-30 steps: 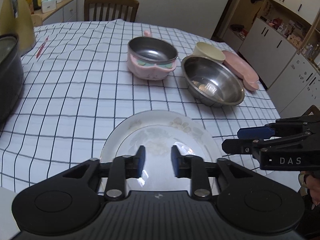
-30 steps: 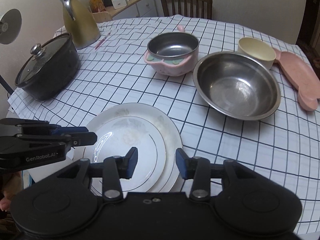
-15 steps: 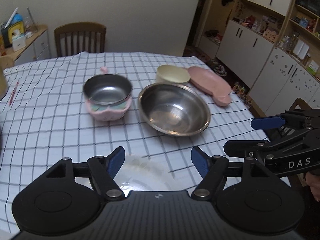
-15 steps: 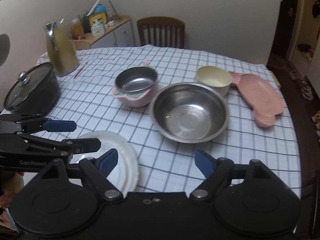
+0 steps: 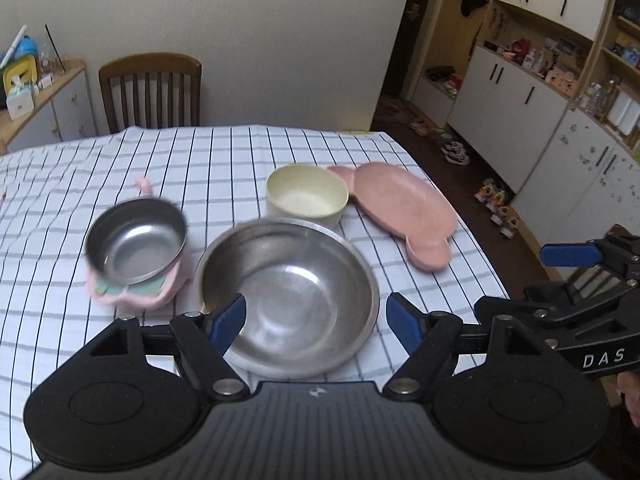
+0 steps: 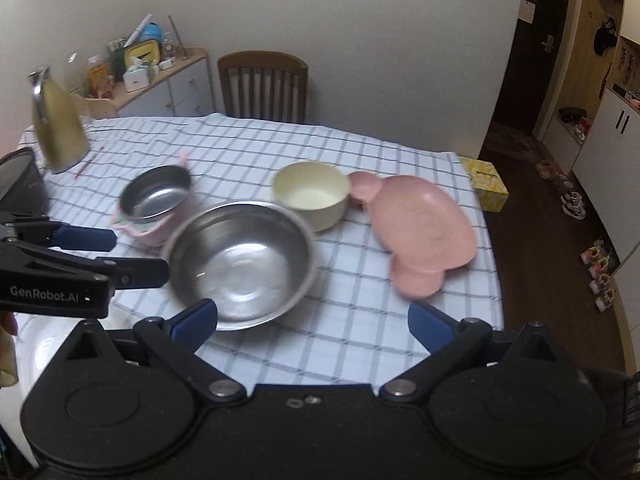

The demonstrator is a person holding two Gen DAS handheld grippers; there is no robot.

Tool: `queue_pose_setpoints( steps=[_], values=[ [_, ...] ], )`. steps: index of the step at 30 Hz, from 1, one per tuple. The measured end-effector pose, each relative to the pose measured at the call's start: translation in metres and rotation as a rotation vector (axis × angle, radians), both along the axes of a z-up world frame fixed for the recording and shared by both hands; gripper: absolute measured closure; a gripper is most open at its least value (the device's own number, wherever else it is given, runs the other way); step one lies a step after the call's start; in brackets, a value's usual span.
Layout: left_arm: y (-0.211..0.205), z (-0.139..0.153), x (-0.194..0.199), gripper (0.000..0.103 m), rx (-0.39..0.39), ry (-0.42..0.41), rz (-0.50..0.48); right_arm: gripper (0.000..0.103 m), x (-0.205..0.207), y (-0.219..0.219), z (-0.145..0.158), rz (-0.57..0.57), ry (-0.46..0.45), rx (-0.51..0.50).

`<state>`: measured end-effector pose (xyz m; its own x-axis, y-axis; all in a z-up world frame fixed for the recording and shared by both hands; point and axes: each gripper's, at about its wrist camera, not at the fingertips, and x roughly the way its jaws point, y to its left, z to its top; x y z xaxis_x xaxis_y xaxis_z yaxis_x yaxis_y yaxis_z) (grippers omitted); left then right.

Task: Organize plates and bowls
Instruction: 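Reach both grippers to the pink bear-shaped plate and close on its rim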

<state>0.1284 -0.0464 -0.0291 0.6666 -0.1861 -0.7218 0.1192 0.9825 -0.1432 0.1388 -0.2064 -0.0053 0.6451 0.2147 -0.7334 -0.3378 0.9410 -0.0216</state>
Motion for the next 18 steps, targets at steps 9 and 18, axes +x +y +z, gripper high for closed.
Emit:
queue_pose_setpoints(
  steps=[9,18],
  values=[
    [-0.064,-0.001,0.075,0.026,0.010,0.001,0.028,0.001,0.085,-0.054,-0.003,-0.019,0.006,-0.043],
    [-0.113,-0.027,0.145,0.026,0.055,0.070,0.091,0.001,0.175,-0.090,-0.020,-0.055,0.040,-0.073]
  ],
)
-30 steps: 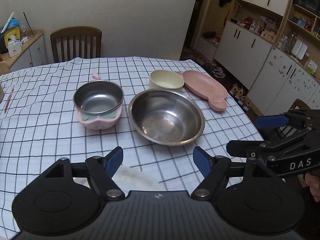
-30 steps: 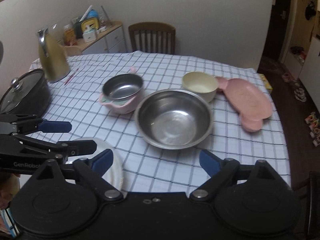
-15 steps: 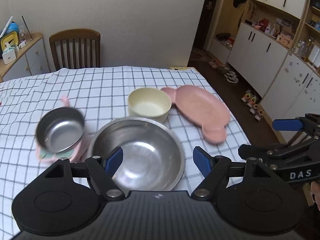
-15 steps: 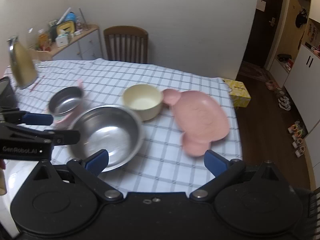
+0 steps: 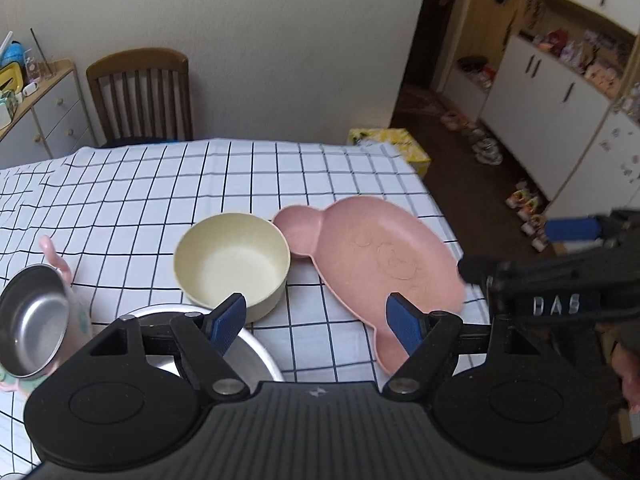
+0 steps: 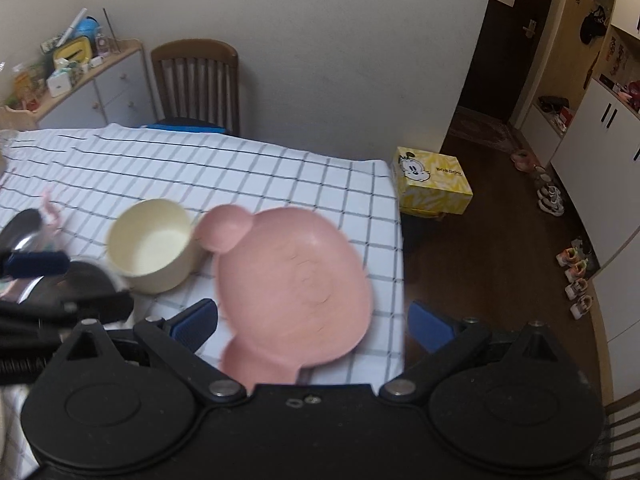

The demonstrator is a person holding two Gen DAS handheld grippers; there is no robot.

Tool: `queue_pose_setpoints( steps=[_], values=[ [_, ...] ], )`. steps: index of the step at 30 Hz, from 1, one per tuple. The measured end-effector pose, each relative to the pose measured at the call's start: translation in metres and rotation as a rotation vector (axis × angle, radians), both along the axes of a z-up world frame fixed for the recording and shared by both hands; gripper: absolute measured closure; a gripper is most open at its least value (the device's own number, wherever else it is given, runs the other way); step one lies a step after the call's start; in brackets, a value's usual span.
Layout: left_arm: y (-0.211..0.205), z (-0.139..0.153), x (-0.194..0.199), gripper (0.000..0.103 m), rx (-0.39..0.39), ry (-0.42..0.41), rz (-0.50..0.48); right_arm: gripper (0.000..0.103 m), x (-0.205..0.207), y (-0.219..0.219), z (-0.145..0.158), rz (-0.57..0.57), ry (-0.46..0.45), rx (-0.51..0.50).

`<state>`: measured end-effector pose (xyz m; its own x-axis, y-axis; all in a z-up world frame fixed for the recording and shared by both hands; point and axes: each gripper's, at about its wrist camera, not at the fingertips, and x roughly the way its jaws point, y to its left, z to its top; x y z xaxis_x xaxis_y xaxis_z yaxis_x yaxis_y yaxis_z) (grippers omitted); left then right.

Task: Organize plates and bowls
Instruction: 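Reach both grippers to the pink bear-shaped plate and close on its rim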

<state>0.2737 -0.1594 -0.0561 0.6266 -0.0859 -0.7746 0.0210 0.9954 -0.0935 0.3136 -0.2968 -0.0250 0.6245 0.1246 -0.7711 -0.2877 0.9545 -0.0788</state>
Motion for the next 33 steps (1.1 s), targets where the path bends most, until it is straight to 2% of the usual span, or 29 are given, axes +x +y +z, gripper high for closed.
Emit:
queue_pose_setpoints(
  steps=[6,9,15,19,24,26,30,32,33],
  values=[
    [-0.017,-0.027,0.032,0.026,0.016,0.053,0.048,0.004,0.053,-0.008,-0.022,0.008,0.033,-0.027],
    [-0.018,-0.041,0.048,0.026,-0.022,0.102,0.095,0.004,0.072,-0.009,-0.035,0.015,0.049,-0.039],
    [-0.029,-0.060,0.063,0.026,-0.031,0.123,0.128,0.014,0.106,-0.011,-0.065,0.009,0.108,-0.046],
    [-0.031,-0.069,0.067,0.027,-0.048,0.130,0.183,0.018,0.120,-0.016,-0.077,0.005,0.139,-0.027],
    [-0.036,-0.083,0.071,0.028,-0.053,0.157,0.202,0.028,0.136,-0.022,-0.089,0.011,0.179,-0.015],
    [-0.037,-0.087,0.074,0.041,-0.053,0.170,0.205,0.035,0.139,-0.023,-0.093,0.018,0.190,-0.006],
    [-0.035,-0.093,0.078,0.055,-0.054,0.193,0.220,0.042,0.142,-0.025,-0.099,0.012,0.198,0.019],
    [-0.034,-0.095,0.081,0.066,-0.060,0.202,0.218,0.053,0.142,-0.025,-0.101,0.013,0.205,0.026],
    [-0.033,-0.096,0.082,0.067,-0.062,0.209,0.220,0.055,0.142,-0.024,-0.102,0.014,0.205,0.024]
  ],
)
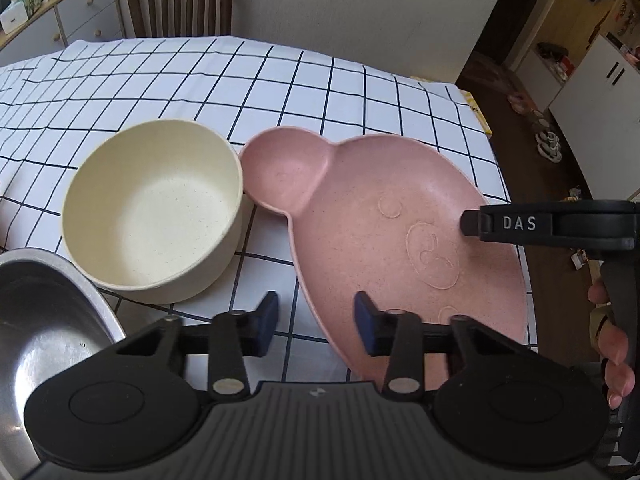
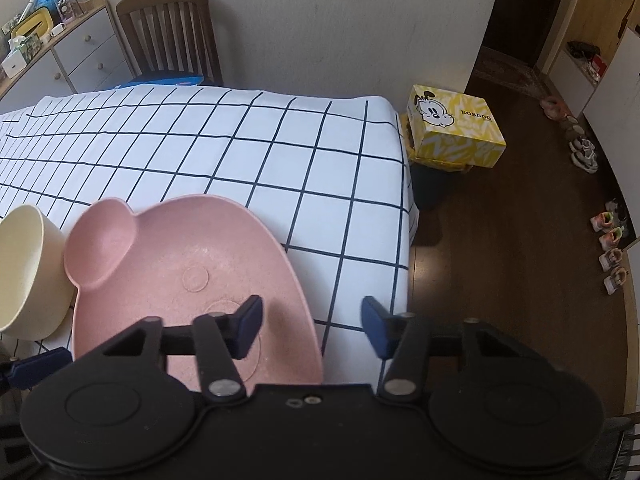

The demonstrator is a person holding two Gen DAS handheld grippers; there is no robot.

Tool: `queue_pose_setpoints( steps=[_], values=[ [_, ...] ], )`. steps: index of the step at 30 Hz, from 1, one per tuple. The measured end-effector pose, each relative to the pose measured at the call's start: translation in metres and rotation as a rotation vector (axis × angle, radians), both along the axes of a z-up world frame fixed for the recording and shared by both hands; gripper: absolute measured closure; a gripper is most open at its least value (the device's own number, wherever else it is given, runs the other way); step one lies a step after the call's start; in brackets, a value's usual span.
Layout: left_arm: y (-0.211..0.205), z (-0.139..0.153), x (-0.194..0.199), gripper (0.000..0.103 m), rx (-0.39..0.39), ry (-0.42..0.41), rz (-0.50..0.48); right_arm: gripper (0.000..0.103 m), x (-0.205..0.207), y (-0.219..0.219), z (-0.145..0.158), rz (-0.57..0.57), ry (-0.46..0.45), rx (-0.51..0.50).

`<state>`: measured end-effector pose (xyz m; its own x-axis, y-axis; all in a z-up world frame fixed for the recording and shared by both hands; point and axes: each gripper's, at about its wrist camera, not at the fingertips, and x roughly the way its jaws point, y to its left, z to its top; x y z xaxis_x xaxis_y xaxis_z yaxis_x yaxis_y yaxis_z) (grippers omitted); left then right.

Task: Organize plates and bowls
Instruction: 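Reach both grippers to the pink bear-shaped plate and close on its rim, then lift the pink plate with both grippers and carry it over the white plates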

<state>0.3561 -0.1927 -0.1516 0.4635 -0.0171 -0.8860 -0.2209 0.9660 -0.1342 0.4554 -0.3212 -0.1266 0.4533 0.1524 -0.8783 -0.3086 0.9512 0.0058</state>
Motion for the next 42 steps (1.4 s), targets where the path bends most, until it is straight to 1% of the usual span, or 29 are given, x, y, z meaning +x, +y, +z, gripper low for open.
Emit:
queue_pose_setpoints(
  steps=[1,3,4,5,6,7,8,10,14,19,24,29,36,42],
  values=[
    [0.001,-0.001,0.000,0.071,-0.005,0.004,0.001,0.060,0.000,0.000,-0.001,0.002,0.000,0.000],
    [0.001,-0.002,0.001,0.076,-0.014,0.009,-0.001,0.066,0.000,-0.001,-0.001,0.001,0.004,0.009],
    [0.001,-0.002,0.001,0.080,-0.020,0.008,-0.003,0.072,0.000,-0.001,-0.001,0.002,0.009,0.013],
    [0.001,-0.002,0.001,0.086,-0.025,0.007,-0.005,0.077,-0.001,-0.002,-0.001,0.003,0.012,0.019],
    [0.001,-0.002,0.001,0.087,-0.030,0.008,-0.010,0.080,-0.001,-0.002,-0.001,0.006,0.012,0.025],
    [0.001,-0.002,0.001,0.088,-0.027,0.008,-0.009,0.086,-0.003,-0.002,0.000,0.012,0.011,0.029],
    [0.001,-0.001,0.000,0.089,-0.026,0.008,-0.009,0.089,-0.004,-0.002,0.000,0.017,0.005,0.026],
    [0.001,-0.001,-0.001,0.089,-0.026,0.012,-0.013,0.091,-0.007,0.000,0.001,0.021,-0.008,0.014],
    [0.002,0.001,-0.002,0.090,-0.060,0.024,-0.012,0.092,-0.014,-0.005,0.007,0.005,-0.012,0.019],
    [-0.002,0.009,-0.011,0.090,-0.088,0.011,-0.047,0.094,-0.031,-0.016,0.021,-0.023,-0.032,0.020],
    [-0.009,0.027,-0.026,0.090,-0.100,-0.023,-0.118,0.095,-0.056,-0.031,0.041,-0.067,-0.056,0.020],
    [-0.007,0.054,-0.043,0.090,-0.097,-0.049,-0.162,0.096,-0.084,-0.036,0.064,-0.110,-0.065,0.012],
    [0.015,0.089,-0.074,0.090,-0.103,-0.082,-0.191,0.098,-0.123,-0.025,0.097,-0.146,-0.108,0.024],
    [0.053,0.114,-0.109,0.090,-0.114,-0.109,-0.198,0.098,-0.159,-0.001,0.126,-0.144,-0.138,0.062]
  ],
)
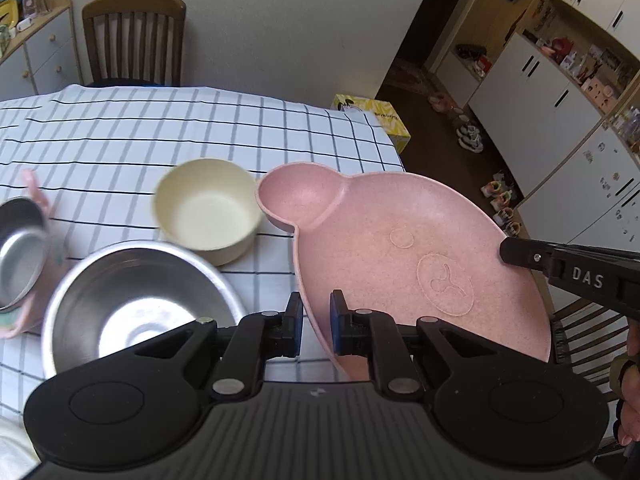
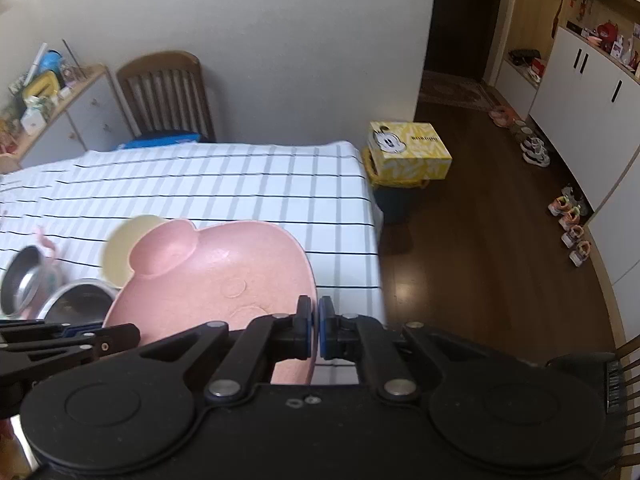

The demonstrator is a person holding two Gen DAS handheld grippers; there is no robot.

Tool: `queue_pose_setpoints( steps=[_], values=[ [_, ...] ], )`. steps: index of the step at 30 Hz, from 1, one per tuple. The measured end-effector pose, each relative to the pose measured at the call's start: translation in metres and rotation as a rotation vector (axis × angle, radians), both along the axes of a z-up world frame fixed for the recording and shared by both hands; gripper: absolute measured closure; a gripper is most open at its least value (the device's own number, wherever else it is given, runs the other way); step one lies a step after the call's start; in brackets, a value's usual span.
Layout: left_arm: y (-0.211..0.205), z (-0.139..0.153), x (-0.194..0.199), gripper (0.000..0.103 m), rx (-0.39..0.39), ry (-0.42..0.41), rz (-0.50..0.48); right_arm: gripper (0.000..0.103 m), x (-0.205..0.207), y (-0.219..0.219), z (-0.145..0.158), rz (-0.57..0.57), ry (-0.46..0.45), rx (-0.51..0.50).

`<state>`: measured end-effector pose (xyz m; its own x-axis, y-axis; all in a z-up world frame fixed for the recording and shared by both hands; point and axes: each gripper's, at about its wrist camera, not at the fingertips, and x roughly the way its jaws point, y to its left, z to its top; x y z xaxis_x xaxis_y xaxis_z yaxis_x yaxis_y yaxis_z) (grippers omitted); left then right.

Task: Organize plates and bowls
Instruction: 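Lift the pink plate with both grippers and carry it over the white plates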

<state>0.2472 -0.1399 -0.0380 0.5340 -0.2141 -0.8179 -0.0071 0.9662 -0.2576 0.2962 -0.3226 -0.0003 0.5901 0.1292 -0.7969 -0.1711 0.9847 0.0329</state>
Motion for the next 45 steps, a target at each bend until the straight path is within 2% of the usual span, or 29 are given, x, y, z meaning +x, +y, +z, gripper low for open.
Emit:
queue_pose_setpoints(
  steps=[10,24,36,45],
  values=[
    [0.080,0.032,-0.067,0.090,0.043,-0.058,0.005,0.098,-0.066,0.067,0.030,0.045,-0.024,0.062],
    [0.205,0.049,-0.155,0.090,0.085,-0.081,0.064,0.098,-0.142,0.184,0.027,0.112,-0.014,0.120],
    [0.272,0.008,-0.208,0.090,0.111,-0.005,0.130,0.097,-0.194,0.262,-0.015,0.176,0.050,0.117],
    [0.282,-0.025,-0.233,0.090,0.152,0.015,0.113,0.097,-0.217,0.288,-0.052,0.174,0.101,0.088]
  ],
)
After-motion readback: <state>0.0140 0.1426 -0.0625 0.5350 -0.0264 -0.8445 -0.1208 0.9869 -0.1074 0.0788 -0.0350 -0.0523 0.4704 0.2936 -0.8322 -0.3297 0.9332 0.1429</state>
